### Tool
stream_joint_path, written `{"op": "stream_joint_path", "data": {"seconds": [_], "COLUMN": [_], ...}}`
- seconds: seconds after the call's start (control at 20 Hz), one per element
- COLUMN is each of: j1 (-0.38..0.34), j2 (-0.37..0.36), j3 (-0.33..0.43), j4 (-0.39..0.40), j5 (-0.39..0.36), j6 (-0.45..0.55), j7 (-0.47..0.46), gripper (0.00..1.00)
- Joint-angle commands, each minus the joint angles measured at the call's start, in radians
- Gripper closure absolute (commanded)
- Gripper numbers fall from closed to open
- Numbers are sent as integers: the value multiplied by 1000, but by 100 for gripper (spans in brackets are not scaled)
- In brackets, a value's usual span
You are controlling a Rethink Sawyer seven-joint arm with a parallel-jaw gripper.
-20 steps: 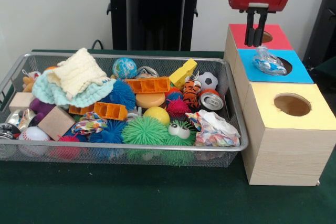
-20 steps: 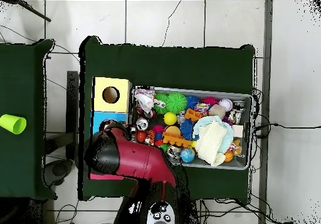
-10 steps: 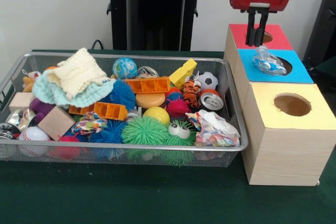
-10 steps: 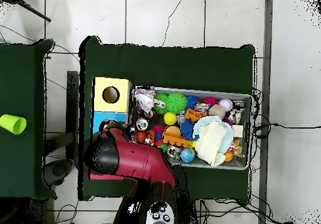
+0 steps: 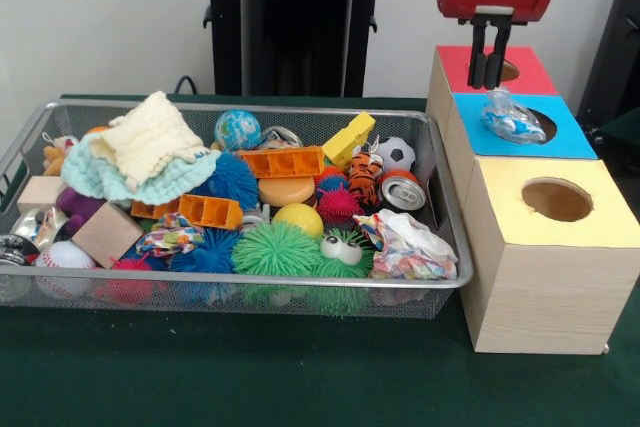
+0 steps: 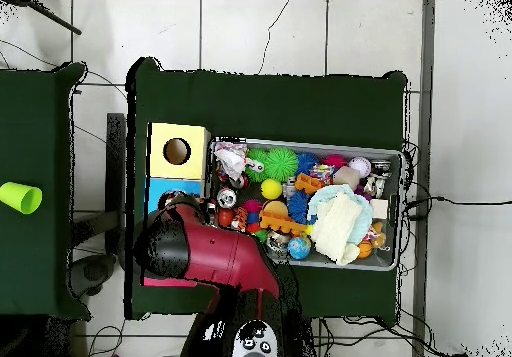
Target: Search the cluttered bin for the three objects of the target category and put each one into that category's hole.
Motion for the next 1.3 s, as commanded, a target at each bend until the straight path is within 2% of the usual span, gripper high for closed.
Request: {"op": "stream_joint_path", "data": {"seconds": [0.05,1.3], "j1": [-10,27], "j2": [57,75], "j3": [58,38], "j4": [-20,-54], "j5": [-6,19], "j6": [-54,-36], "j7": [184,209], "gripper": [100,100]}}
